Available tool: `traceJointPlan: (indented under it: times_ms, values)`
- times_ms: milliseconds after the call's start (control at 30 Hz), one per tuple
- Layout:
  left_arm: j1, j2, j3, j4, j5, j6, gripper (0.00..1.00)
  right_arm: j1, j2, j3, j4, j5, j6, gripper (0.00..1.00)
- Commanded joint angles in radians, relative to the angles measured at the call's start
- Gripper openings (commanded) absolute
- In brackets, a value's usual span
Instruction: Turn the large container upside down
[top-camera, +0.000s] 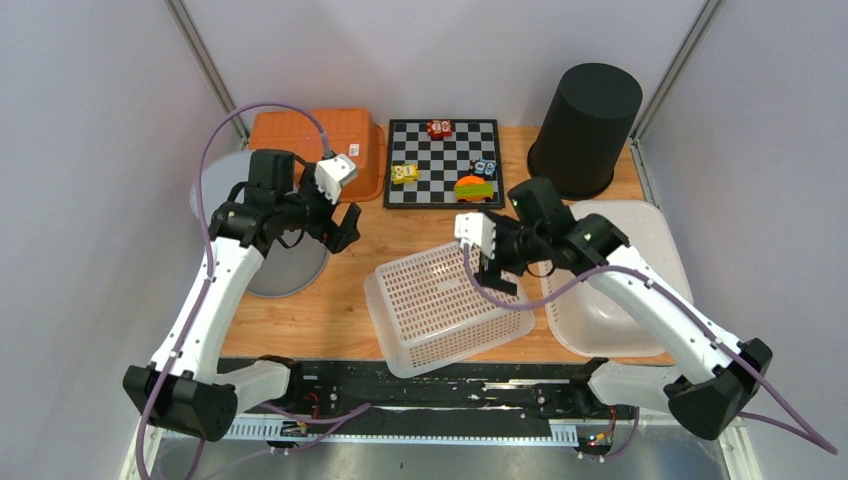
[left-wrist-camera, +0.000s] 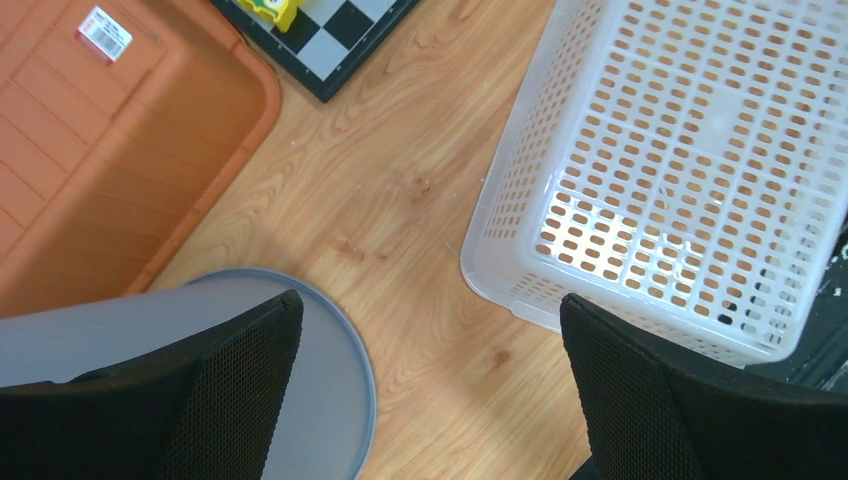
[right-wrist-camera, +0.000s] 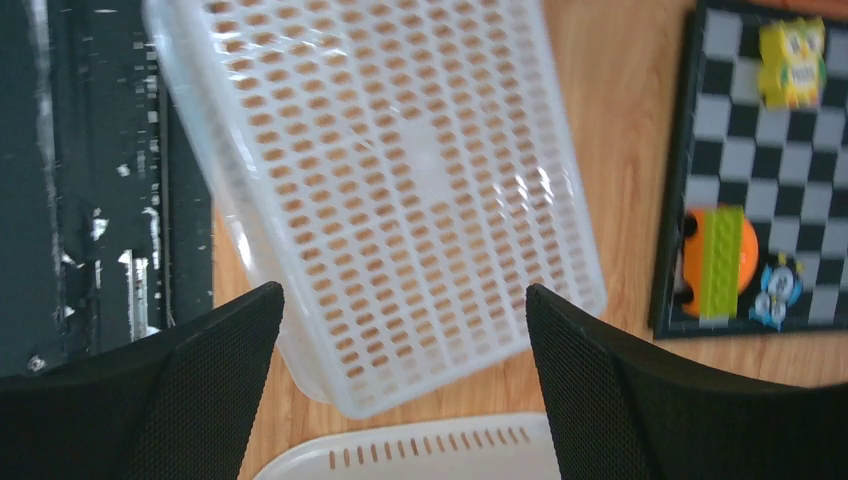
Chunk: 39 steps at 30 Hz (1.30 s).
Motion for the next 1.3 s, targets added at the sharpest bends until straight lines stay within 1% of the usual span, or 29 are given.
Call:
traceJointPlan:
  times_ms: [0, 100, 233, 367, 467, 633, 800, 1000, 1167, 1267]
  values:
    - [-0.009, -0.062, 0.036, -0.078, 0.031, 0.057, 1.0, 0.164, -0.035, -0.065, -0.018, -0.04, -0.129, 0.93]
    - [-0.008, -0.099, 0.012, -0.095, 0.029, 0.078, 1.0, 0.247, -0.016, -0.1, 0.018, -0.006, -0.134, 0.94]
    - [-0.008, -0.158, -0.045, -0.103, 0.041, 0.12, 1.0, 0.36, 0.028, -0.144, 0.114, 0.112, -0.134, 0.96]
    - [-0.009, -0.207, -0.083, -0.098, 0.039, 0.147, 1.0, 0.416, 0.089, -0.168, 0.206, 0.168, -0.102, 0.96]
    - [-0.008, -0.226, -0.1, -0.092, 0.04, 0.154, 1.0, 0.43, 0.124, -0.197, 0.275, 0.162, -0.077, 1.0]
    - [-0.008, -0.217, -0.108, -0.086, 0.042, 0.155, 1.0, 0.437, 0.143, -0.266, 0.402, 0.156, -0.019, 1.0]
    - [-0.008, -0.208, -0.116, -0.074, 0.045, 0.147, 1.0, 0.439, 0.172, -0.284, 0.438, 0.183, 0.016, 1.0]
    - [-0.008, -0.213, -0.115, -0.072, 0.045, 0.141, 1.0, 0.44, 0.246, -0.284, 0.494, 0.232, 0.102, 1.0]
    - [-0.008, -0.221, -0.125, -0.065, 0.041, 0.136, 1.0, 0.441, 0.329, -0.249, 0.507, 0.301, 0.183, 1.0]
    - [-0.008, -0.227, -0.128, -0.063, 0.041, 0.136, 1.0, 0.442, 0.371, -0.22, 0.518, 0.367, 0.235, 1.0]
